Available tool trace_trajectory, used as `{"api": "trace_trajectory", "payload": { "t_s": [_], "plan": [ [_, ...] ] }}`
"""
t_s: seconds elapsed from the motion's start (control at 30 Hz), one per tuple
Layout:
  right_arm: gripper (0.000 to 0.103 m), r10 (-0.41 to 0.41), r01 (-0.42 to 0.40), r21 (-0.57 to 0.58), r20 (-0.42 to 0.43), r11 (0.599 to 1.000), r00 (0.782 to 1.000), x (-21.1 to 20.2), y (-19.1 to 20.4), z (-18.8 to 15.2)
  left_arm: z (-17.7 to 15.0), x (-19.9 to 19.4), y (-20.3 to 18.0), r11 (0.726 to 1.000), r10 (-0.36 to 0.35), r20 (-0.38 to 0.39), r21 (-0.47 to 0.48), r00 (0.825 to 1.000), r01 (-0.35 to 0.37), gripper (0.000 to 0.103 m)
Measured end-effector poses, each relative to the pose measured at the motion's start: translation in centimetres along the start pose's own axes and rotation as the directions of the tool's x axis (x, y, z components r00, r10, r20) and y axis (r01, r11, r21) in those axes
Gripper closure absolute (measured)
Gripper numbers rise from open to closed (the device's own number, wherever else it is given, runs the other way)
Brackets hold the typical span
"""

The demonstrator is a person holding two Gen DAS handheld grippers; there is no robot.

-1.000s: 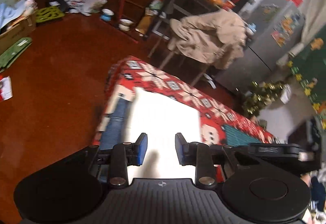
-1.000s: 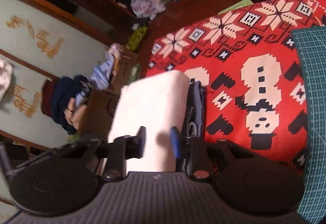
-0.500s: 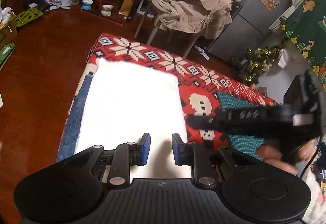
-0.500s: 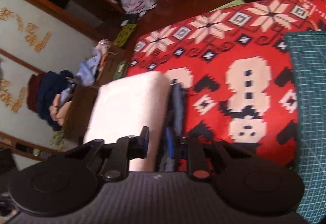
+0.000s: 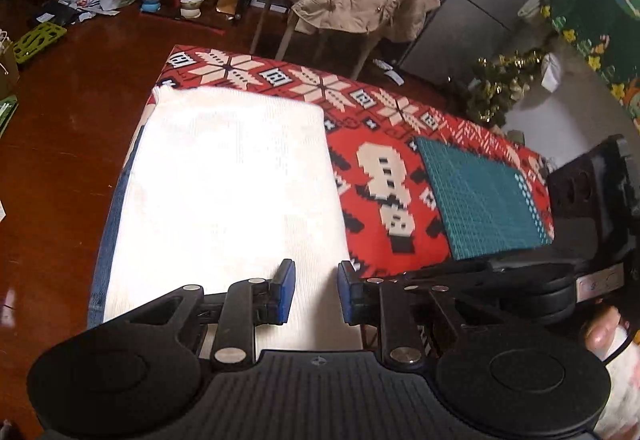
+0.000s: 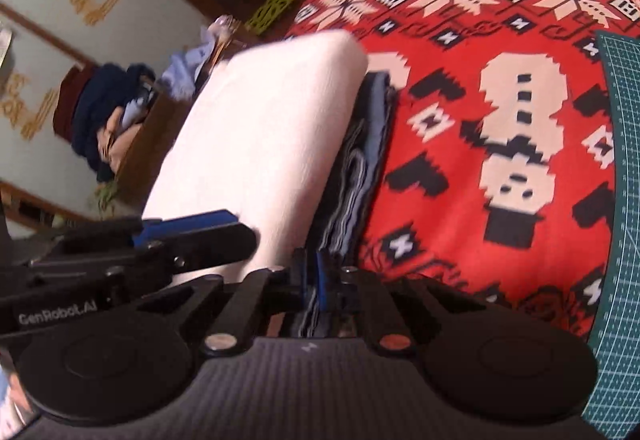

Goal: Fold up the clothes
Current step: 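Lower the sweater onto the folded blue jeans and press it flat with both grippers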

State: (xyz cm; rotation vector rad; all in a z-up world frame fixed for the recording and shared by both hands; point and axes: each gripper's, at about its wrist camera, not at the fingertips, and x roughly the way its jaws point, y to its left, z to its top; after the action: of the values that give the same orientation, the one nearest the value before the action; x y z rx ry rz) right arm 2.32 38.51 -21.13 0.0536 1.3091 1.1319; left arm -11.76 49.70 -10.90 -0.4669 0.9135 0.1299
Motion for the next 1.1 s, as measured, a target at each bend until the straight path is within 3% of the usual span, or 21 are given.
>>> {"api": "trace_trajectory", "payload": {
  "t_s": [0.13, 0.27, 0.5, 0.63, 0.83, 0.93, 1.1],
  "plan": [
    [0.096, 0.019, -0.02, -0.027, -0.022, 0.999, 1.0, -0.5, 0.5, -1.0, -0.8, -0.4, -0.2, 1.0, 0.001, -0.008, 0.001, 1.0, -0.001, 0.082],
    [0.096, -0.017, 0.017, -0.089, 0.004, 0.996, 1.0, -1.0, 1.5, -1.2, -0.6, -0.8, -0.2, 1.0, 0.012, -0.004, -0.008, 1.0, -0.012, 0.082],
    [0.096, -0.042, 0.039, 0.038, 0.058, 0.999, 0.997, -0.5, -0.8, 4.2, 2.6, 0.6, 1.0, 0.998, 0.024, 0.019, -0.067, 1.0, -0.022, 0.082],
    [0.096, -0.024, 0.022, 0.039, 0.047, 0.999, 0.999, -0.4, -0.8, 4.5, 3.6, 1.2, 1.3, 0.997, 0.025, 0.015, -0.074, 1.0, -0.023, 0.082],
    [0.096, 0.024, -0.026, -0.064, -0.026, 0.998, 0.999, -0.5, 1.0, 0.4, 3.1, 0.8, 1.2, 0.998, 0.026, 0.011, -0.063, 1.0, -0.025, 0.082],
    [0.096, 0.004, -0.007, -0.123, -0.019, 0.992, 1.0, -1.0, 1.8, -0.5, 2.7, 0.6, 1.0, 0.998, 0.029, 0.012, -0.058, 0.999, -0.029, 0.082],
    [0.096, -0.017, 0.021, -0.08, 0.048, 0.997, 0.999, -1.4, 1.2, 3.3, 3.5, 0.9, 1.2, 0.997, 0.033, 0.014, -0.074, 0.999, -0.031, 0.082]
  ]
}}
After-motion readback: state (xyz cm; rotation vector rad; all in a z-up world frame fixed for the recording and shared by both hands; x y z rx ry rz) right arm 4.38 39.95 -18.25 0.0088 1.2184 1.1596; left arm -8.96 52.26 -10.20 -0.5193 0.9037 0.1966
